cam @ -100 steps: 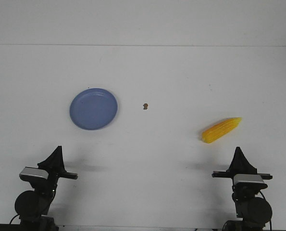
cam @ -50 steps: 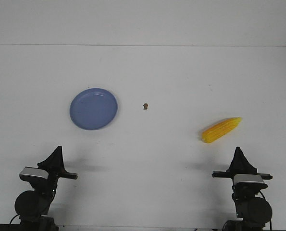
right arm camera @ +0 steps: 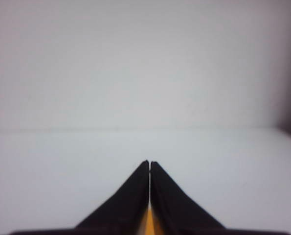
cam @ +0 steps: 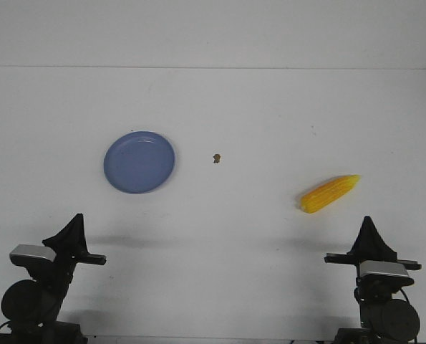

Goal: Place corn on plate with both arms
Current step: 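Raise both grippers and move the left gripper toward the blue plate's rim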

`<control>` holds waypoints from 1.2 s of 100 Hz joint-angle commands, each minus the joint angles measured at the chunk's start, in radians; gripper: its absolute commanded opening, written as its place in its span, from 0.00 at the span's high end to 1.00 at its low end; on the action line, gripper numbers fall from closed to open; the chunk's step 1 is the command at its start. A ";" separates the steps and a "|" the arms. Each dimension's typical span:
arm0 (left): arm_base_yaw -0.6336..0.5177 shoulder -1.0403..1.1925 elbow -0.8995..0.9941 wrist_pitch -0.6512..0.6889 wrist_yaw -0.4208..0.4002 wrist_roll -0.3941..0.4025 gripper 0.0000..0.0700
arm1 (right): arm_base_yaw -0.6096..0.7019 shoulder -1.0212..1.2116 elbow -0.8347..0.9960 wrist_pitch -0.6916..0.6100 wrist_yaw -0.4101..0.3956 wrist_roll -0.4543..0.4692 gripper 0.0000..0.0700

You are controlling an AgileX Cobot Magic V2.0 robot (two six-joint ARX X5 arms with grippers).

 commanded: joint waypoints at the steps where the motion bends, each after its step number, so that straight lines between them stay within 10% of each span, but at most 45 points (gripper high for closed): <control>1: 0.000 0.068 0.080 -0.032 -0.003 -0.033 0.98 | 0.001 0.031 0.069 -0.054 0.027 0.017 0.99; 50: 0.000 0.617 0.604 -0.384 -0.002 -0.055 0.98 | 0.001 0.534 0.618 -0.630 0.044 0.017 0.99; 97: 0.000 0.696 0.632 -0.440 0.009 -0.055 0.96 | 0.001 0.697 0.654 -0.666 -0.003 0.016 0.97; 120: 0.000 0.696 0.632 -0.441 0.009 -0.056 0.36 | 0.001 0.697 0.654 -0.674 -0.039 0.018 0.25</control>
